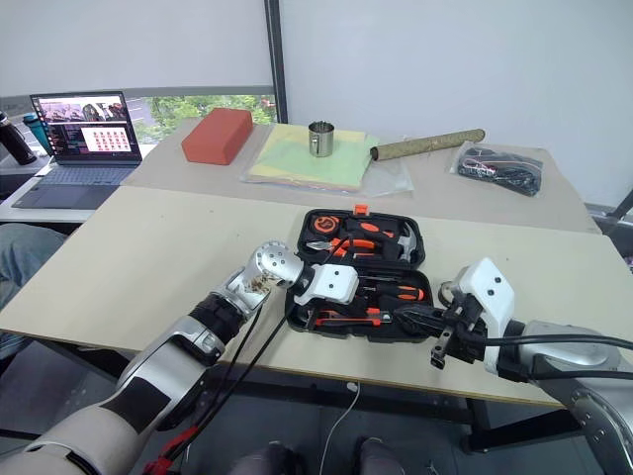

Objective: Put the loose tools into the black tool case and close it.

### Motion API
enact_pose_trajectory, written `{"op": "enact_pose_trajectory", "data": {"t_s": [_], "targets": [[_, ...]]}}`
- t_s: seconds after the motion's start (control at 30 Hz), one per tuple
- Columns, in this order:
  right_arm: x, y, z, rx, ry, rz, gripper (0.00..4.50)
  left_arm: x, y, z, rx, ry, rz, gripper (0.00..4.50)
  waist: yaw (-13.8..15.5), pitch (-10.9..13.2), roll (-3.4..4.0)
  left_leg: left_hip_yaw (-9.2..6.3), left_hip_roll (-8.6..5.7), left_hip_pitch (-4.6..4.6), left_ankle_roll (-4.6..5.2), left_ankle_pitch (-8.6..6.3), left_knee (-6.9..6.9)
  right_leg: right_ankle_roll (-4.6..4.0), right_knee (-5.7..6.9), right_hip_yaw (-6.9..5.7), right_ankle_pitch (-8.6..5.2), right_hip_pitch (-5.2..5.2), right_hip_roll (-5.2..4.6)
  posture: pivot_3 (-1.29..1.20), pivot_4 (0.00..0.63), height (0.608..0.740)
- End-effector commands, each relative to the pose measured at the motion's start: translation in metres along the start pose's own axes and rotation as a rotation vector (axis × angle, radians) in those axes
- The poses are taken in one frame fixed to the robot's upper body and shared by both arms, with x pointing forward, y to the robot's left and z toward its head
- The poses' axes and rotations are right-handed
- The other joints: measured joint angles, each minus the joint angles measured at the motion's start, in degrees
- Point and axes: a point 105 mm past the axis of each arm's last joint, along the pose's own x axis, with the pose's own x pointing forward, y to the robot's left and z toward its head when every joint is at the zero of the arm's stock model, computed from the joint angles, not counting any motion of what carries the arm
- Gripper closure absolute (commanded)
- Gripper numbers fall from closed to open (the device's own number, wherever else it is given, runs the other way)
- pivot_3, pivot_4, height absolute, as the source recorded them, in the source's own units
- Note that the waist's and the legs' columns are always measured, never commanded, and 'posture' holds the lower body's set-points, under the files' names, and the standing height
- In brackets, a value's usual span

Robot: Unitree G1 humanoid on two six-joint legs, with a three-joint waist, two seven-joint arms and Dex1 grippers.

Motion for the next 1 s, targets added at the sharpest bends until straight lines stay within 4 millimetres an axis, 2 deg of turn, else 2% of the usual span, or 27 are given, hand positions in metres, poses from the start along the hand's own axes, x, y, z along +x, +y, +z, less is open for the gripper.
{"op": "enact_pose_trajectory", "data": {"t_s": [0.03,0.13,0.2,0.3,0.47,0.6,0.77,0.87,0.97,1.0], "targets": [[-0.005,0.000,0.012,-0.051,-0.052,-0.024,4.48,-0.009,0.007,0.011,-0.129,-0.079,-0.001,4.50,-0.2,0.0,0.00,0.00,0.00,-0.02,0.02,0.02,0.01,0.01,0.02,0.00,0.01,-0.04,0.01,0.00,0.150,0.740],[-0.004,0.000,0.012,-0.049,-0.052,-0.022,4.48,-0.015,0.018,0.021,-0.172,-0.117,0.037,4.50,-0.3,0.0,0.00,0.00,0.01,-0.15,-0.02,0.07,0.00,0.09,0.07,-0.02,0.06,-0.20,0.09,0.00,0.150,0.740],[-0.003,0.000,0.012,-0.047,-0.053,-0.022,4.48,-0.014,0.018,0.018,-0.171,-0.092,0.037,4.50,-0.3,0.0,0.00,0.00,0.02,-0.25,-0.03,0.08,0.00,0.03,0.08,-0.02,0.03,-0.27,0.16,0.00,0.150,0.740],[-0.003,0.000,0.011,-0.044,-0.055,-0.022,4.48,-0.003,0.012,0.008,-0.132,-0.031,0.026,4.50,-0.3,0.0,0.00,0.00,0.00,-0.26,-0.03,0.08,-0.01,-0.13,0.05,-0.03,0.10,-0.26,0.18,0.00,0.150,0.740],[-0.004,0.001,0.010,-0.038,-0.056,-0.025,4.48,0.010,0.008,0.005,-0.101,-0.001,0.009,4.50,0.1,0.0,-0.01,-0.01,-0.08,-0.28,0.07,0.01,-0.01,-0.24,-0.06,-0.09,0.17,-0.22,0.08,0.00,0.150,0.740],[-0.006,0.001,0.010,-0.025,-0.063,-0.033,4.48,0.019,-0.014,-0.009,-0.025,0.062,-0.103,4.50,0.3,0.0,0.00,-0.01,-0.09,-0.27,0.10,-0.01,-0.01,-0.16,-0.13,-0.12,0.12,-0.20,0.02,0.00,0.150,0.740],[-0.007,-0.002,0.010,-0.007,-0.071,-0.050,4.48,0.023,-0.029,-0.021,0.056,0.114,-0.159,4.50,0.4,0.0,0.02,-0.04,-0.06,-0.22,0.08,-0.02,-0.07,-0.31,-0.16,-0.16,0.12,-0.18,0.04,0.00,0.150,0.740],[-0.008,-0.004,0.008,-0.006,-0.066,-0.060,4.48,0.023,-0.023,-0.019,0.069,0.108,-0.116,4.50,0.5,0.0,0.04,-0.10,-0.06,-0.20,0.06,-0.02,-0.08,-0.33,-0.16,-0.23,0.11,-0.13,0.04,0.00,0.150,0.740],[-0.009,-0.010,0.004,-0.023,-0.035,-0.090,4.48,0.011,-0.004,-0.008,0.036,0.060,-0.033,4.50,0.6,0.0,0.04,-0.17,-0.08,-0.21,0.07,-0.02,-0.08,-0.32,-0.24,-0.32,0.11,-0.06,0.02,0.00,0.150,0.740],[-0.011,-0.014,0.002,-0.022,-0.018,-0.105,4.48,0.001,0.004,-0.002,0.011,0.024,0.002,4.50,0.6,0.0,0.04,-0.18,-0.08,-0.22,0.07,-0.02,-0.07,-0.31,-0.28,-0.34,0.11,-0.05,0.02,0.00,0.150,0.740]]}}
